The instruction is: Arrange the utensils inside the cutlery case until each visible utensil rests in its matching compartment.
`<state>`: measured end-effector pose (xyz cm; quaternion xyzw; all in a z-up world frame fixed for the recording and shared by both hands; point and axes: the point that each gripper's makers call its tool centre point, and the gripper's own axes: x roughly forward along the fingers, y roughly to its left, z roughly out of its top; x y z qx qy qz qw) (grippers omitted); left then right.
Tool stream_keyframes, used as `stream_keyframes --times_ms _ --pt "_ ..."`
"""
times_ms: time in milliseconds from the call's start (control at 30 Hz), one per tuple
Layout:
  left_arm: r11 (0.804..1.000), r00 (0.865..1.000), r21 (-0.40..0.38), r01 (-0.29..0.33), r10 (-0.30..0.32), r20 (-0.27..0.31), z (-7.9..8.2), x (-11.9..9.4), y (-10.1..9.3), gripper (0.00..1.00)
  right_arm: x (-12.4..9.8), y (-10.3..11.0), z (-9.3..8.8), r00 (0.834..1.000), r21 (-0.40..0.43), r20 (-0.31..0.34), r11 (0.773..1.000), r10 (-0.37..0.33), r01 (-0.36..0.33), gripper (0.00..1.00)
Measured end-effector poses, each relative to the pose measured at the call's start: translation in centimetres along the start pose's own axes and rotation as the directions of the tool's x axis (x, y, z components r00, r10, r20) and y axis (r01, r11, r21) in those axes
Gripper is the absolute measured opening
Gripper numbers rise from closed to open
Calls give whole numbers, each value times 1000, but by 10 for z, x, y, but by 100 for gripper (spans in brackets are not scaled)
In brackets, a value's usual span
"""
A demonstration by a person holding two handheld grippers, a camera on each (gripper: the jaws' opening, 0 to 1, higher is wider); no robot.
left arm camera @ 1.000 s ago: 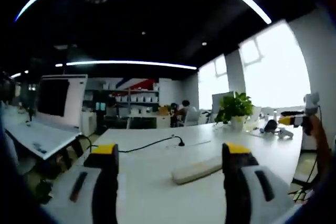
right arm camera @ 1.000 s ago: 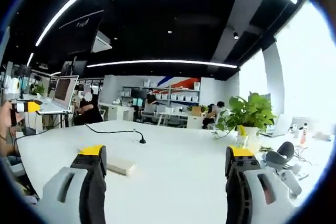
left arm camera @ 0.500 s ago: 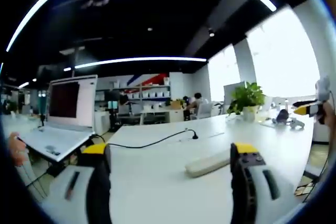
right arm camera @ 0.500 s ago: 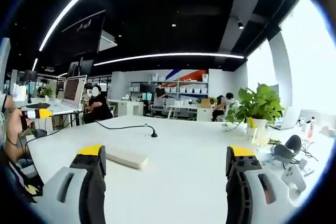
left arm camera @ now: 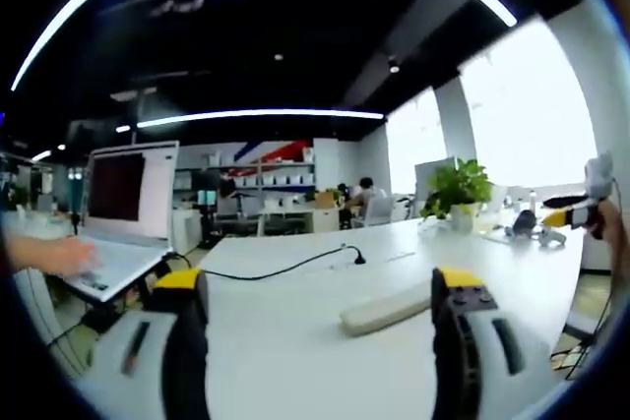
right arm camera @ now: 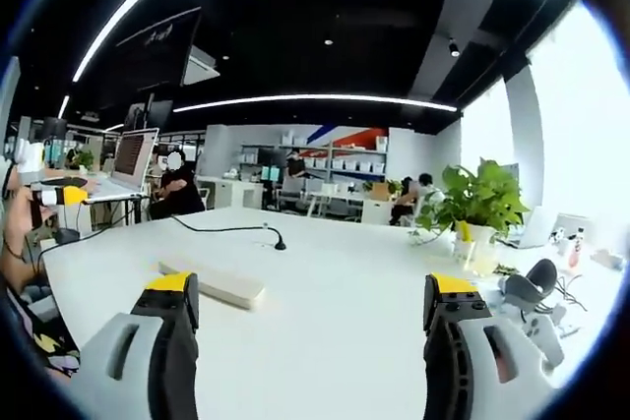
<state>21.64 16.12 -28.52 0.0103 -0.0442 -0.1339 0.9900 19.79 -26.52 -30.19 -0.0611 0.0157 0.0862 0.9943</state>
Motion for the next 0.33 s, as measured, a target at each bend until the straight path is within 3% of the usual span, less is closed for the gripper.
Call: stream_keyframes --times_ms 333 --pt "1000 1000 16 2 -2 -6 0 0 -2 99 -2 -2 -1 1000 2 -7 1000 -2 2 99"
